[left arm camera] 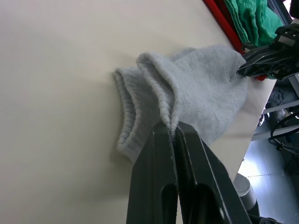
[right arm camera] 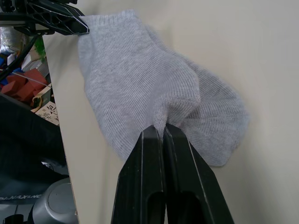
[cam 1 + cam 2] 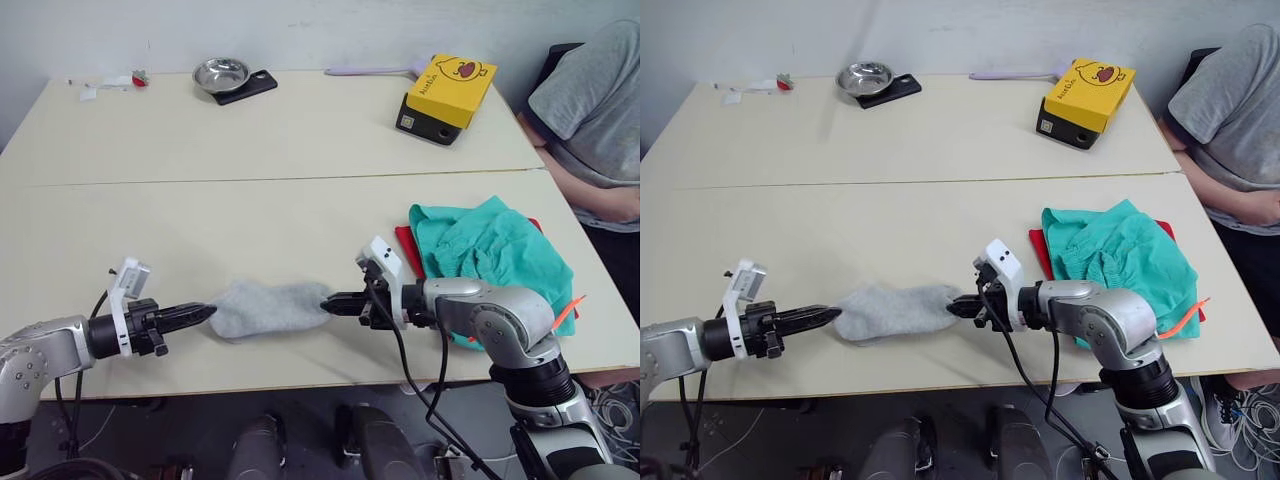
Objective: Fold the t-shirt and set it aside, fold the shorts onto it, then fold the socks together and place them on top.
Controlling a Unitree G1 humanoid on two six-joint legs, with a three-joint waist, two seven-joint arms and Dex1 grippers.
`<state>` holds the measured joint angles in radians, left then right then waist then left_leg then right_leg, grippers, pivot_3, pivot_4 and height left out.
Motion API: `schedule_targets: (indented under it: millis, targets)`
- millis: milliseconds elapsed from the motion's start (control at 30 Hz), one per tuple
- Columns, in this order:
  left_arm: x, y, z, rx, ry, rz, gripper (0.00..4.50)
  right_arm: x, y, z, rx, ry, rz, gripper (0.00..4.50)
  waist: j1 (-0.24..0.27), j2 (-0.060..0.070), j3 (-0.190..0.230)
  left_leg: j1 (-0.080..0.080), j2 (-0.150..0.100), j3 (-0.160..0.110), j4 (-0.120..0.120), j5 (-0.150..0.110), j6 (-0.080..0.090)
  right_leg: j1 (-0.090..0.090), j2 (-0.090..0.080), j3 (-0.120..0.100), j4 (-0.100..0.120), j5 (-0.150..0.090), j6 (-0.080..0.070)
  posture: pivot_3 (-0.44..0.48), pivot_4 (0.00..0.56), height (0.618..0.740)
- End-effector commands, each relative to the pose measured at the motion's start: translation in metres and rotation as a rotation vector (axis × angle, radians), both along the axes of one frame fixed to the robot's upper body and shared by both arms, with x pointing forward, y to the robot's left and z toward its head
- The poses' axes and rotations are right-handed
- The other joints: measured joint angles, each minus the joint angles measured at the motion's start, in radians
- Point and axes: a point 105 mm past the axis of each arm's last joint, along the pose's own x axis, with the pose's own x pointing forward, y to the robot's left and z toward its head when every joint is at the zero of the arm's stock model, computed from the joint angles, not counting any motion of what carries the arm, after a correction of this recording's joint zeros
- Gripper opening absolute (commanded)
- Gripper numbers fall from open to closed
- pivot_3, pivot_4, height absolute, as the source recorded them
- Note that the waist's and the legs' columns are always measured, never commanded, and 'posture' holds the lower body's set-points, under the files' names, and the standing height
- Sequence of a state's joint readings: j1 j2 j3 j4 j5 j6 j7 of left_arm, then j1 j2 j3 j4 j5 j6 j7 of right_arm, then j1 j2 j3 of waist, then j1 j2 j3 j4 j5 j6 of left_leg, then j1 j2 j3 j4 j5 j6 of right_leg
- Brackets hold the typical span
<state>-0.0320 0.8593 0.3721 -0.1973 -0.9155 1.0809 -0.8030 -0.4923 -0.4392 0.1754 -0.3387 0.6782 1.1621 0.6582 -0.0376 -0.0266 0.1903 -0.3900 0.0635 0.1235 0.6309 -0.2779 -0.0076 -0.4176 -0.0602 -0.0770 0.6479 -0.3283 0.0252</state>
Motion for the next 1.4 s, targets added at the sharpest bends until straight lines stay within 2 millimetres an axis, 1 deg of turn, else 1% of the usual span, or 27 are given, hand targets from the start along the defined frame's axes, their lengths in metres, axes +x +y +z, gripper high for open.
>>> schedule_targets:
  millis: [33, 233, 500, 633, 767, 967, 1100, 1133, 1167, 1200, 1300, 1333, 1400]
  targets:
    - [0.003, -0.003, 0.003, 0.035, -0.036, -0.013, 0.02, 0.000, 0.001, 0.003, 0.000, -0.056, 0.004, 0.00, 0.000, 0.000, 0.000, 0.000, 0.000, 0.000, 0.000, 0.000, 0.000, 0.000, 0.000, 0.000, 0.000, 0.000, 0.000, 0.000, 0.150, 0.740]
    - [0.006, -0.001, 0.001, 0.050, -0.049, 0.006, 0.02, 0.002, 0.001, 0.002, -0.001, -0.082, 0.002, 0.00, 0.000, 0.000, 0.000, 0.000, 0.000, 0.000, 0.000, 0.000, 0.000, 0.000, 0.000, 0.000, 0.000, 0.000, 0.000, 0.000, 0.150, 0.740]
    - [0.005, 0.001, 0.002, 0.033, -0.053, 0.022, 0.02, 0.004, 0.005, 0.005, 0.021, -0.099, 0.005, 0.00, 0.000, 0.000, 0.000, 0.000, 0.000, 0.000, 0.000, 0.000, 0.000, 0.000, 0.000, 0.000, 0.000, 0.000, 0.000, 0.000, 0.150, 0.740]
    - [0.001, 0.004, 0.003, 0.026, -0.041, 0.026, 0.02, 0.005, 0.006, 0.004, 0.021, -0.103, 0.007, 0.00, 0.000, 0.000, 0.000, 0.000, 0.000, 0.000, 0.000, 0.000, 0.000, 0.000, 0.000, 0.000, 0.000, 0.000, 0.000, 0.000, 0.150, 0.740]
    - [0.006, 0.011, 0.000, 0.051, -0.076, 0.079, 0.02, 0.007, 0.008, 0.002, 0.018, -0.120, 0.016, 0.00, 0.000, 0.000, 0.000, 0.000, 0.000, 0.000, 0.000, 0.000, 0.000, 0.000, 0.000, 0.000, 0.000, 0.000, 0.000, 0.000, 0.150, 0.740]
    - [0.003, 0.006, -0.002, 0.033, -0.062, 0.060, 0.02, 0.009, 0.008, -0.002, 0.011, -0.123, 0.023, 0.00, 0.000, 0.000, 0.000, 0.000, 0.000, 0.000, 0.001, 0.001, 0.000, 0.000, 0.000, 0.000, 0.001, 0.000, 0.000, 0.000, 0.150, 0.740]
    - [-0.001, 0.003, -0.006, 0.022, -0.034, 0.044, 0.02, 0.017, 0.004, -0.002, 0.021, -0.121, -0.018, 0.00, 0.000, 0.000, 0.000, 0.000, 0.000, 0.000, 0.001, 0.001, 0.000, 0.000, 0.000, 0.000, 0.002, 0.000, 0.000, 0.000, 0.150, 0.740]
    - [-0.002, 0.002, -0.007, 0.022, -0.030, 0.043, 0.00, 0.016, 0.004, -0.002, 0.023, -0.121, -0.013, 0.44, -0.001, 0.000, 0.000, 0.000, 0.000, 0.000, 0.001, 0.001, -0.001, 0.000, 0.000, 0.000, 0.002, 0.000, 0.000, 0.000, 0.150, 0.740]
    - [-0.002, 0.002, -0.007, 0.020, -0.028, 0.044, 0.00, 0.018, 0.004, -0.001, 0.027, -0.132, -0.018, 0.64, 0.000, 0.000, 0.000, 0.001, 0.000, 0.000, 0.001, 0.001, -0.001, 0.000, 0.000, 0.000, 0.002, 0.000, 0.000, 0.000, 0.150, 0.740]
    - [-0.002, 0.001, -0.008, 0.022, -0.029, 0.045, 0.00, 0.018, 0.004, -0.001, 0.027, -0.131, -0.017, 1.00, 0.000, 0.000, 0.000, 0.001, 0.000, 0.000, 0.001, 0.001, -0.001, 0.000, 0.000, 0.000, 0.002, 0.000, 0.000, 0.000, 0.150, 0.740]
    - [0.000, 0.004, -0.008, 0.039, -0.047, 0.069, 0.71, 0.018, 0.001, 0.002, 0.023, -0.159, -0.008, 2.02, 0.001, 0.000, 0.000, 0.001, 0.000, 0.000, 0.001, 0.001, -0.001, 0.000, 0.000, 0.000, 0.003, 0.000, 0.000, 0.000, 0.150, 0.740]
    - [-0.002, 0.004, -0.005, 0.011, -0.033, 0.062, 1.03, 0.020, -0.002, 0.003, 0.019, -0.179, -0.017, 2.41, 0.001, 0.000, 0.000, 0.001, 0.000, 0.000, 0.002, 0.001, -0.001, 0.000, 0.000, 0.000, 0.004, 0.000, 0.000, 0.000, 0.150, 0.740]
    - [-0.006, 0.010, 0.000, 0.031, -0.042, 0.052, 1.71, 0.024, -0.013, 0.015, 0.031, -0.249, -0.023, 3.16, 0.001, 0.000, 0.000, 0.001, 0.000, 0.000, 0.002, 0.001, -0.001, 0.000, 0.000, 0.000, 0.004, 0.000, 0.000, 0.000, 0.150, 0.740]
